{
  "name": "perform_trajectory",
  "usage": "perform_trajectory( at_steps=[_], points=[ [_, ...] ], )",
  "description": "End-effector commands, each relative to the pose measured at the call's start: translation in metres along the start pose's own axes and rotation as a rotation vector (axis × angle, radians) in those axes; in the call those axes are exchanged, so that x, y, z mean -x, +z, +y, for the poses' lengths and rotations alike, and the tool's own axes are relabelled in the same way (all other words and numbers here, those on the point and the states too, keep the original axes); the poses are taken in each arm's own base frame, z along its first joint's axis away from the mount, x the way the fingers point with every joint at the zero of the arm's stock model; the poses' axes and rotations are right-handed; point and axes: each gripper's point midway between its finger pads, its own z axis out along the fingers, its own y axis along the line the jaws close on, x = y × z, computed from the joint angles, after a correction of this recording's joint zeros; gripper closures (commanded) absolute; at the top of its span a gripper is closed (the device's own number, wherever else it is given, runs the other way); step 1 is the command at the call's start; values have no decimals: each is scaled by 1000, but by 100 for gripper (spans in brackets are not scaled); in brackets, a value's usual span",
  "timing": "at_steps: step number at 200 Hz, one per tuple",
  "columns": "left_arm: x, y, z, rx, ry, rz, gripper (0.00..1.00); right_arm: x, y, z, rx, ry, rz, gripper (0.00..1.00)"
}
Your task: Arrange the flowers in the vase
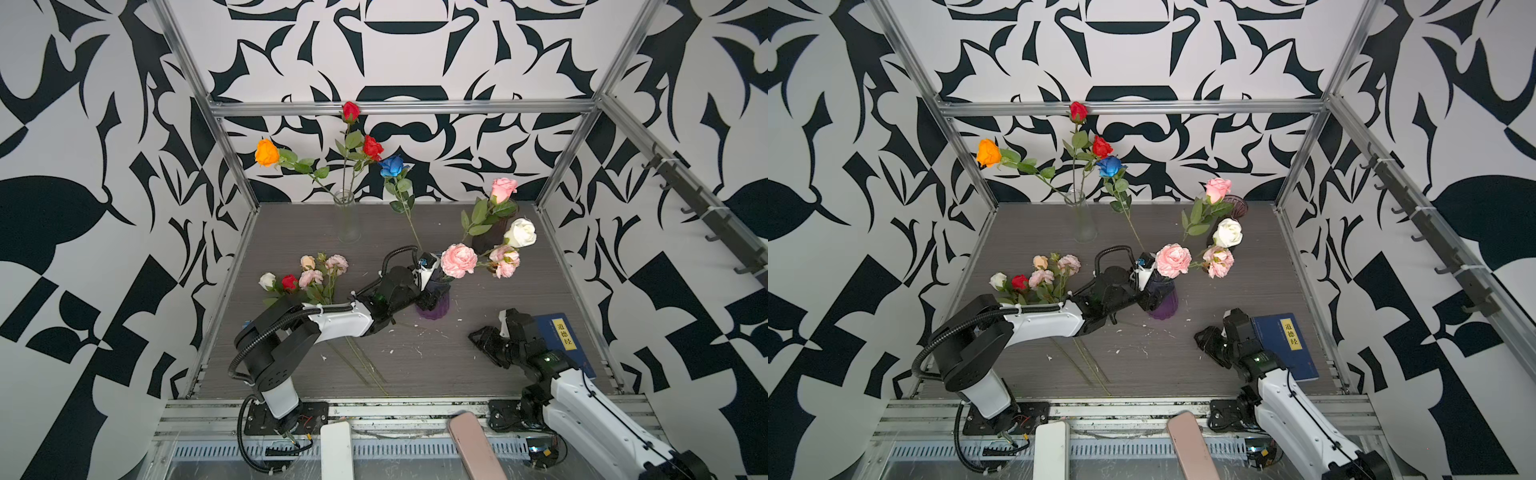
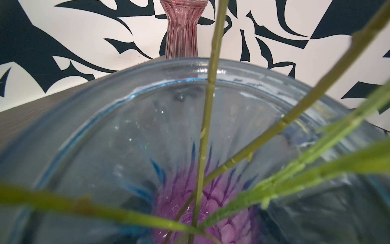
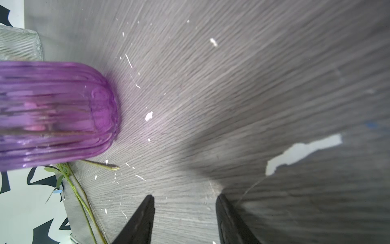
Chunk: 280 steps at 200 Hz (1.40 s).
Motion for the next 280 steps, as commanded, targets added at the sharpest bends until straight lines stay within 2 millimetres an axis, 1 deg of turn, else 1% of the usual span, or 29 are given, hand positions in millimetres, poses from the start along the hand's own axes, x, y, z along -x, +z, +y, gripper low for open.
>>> perform_trajectory(
  at_steps=[1, 45, 79, 102, 108, 142, 175, 178, 201, 219, 235, 245, 259, 280],
  points=[
    [-1, 10, 8, -1, 11, 15, 32, 0, 1, -3, -16, -4, 6, 49],
    [6, 30, 26, -9, 3, 18, 31, 0, 3, -2, -16, -6, 13, 48],
    [16, 53, 40, -13, 4, 24, 31, 1, 4, 0, -13, -11, 19, 49],
    [22, 72, 49, -16, 6, 27, 31, 2, 5, 1, -11, -14, 23, 49],
    [27, 78, 50, -18, 5, 20, 31, 3, 5, 2, -9, -15, 22, 49],
    [39, 114, 63, -1, 13, 21, 31, 6, 4, 6, -5, -30, 23, 49],
    [54, 145, 92, 87, 20, 14, 31, 6, 3, 7, 4, -30, 24, 49],
    [58, 147, 94, 94, 25, 11, 31, 6, 3, 7, 5, -30, 24, 48],
    [66, 166, 107, 145, 76, 15, 31, 7, 1, 7, 14, -29, 19, 48],
    [70, 175, 115, 167, 119, 13, 30, 8, -1, 8, 23, -27, 18, 48],
    [76, 178, 122, 180, 133, 2, 29, 8, -1, 8, 30, -25, 18, 48],
    [76, 180, 127, 186, 129, 1, 29, 8, -2, 7, 33, -22, 18, 49],
    [80, 183, 130, 179, 119, -11, 29, 9, -2, 7, 37, -18, 20, 48],
    [85, 188, 130, 162, 105, -25, 29, 10, -2, 7, 42, -15, 24, 49]
  ],
)
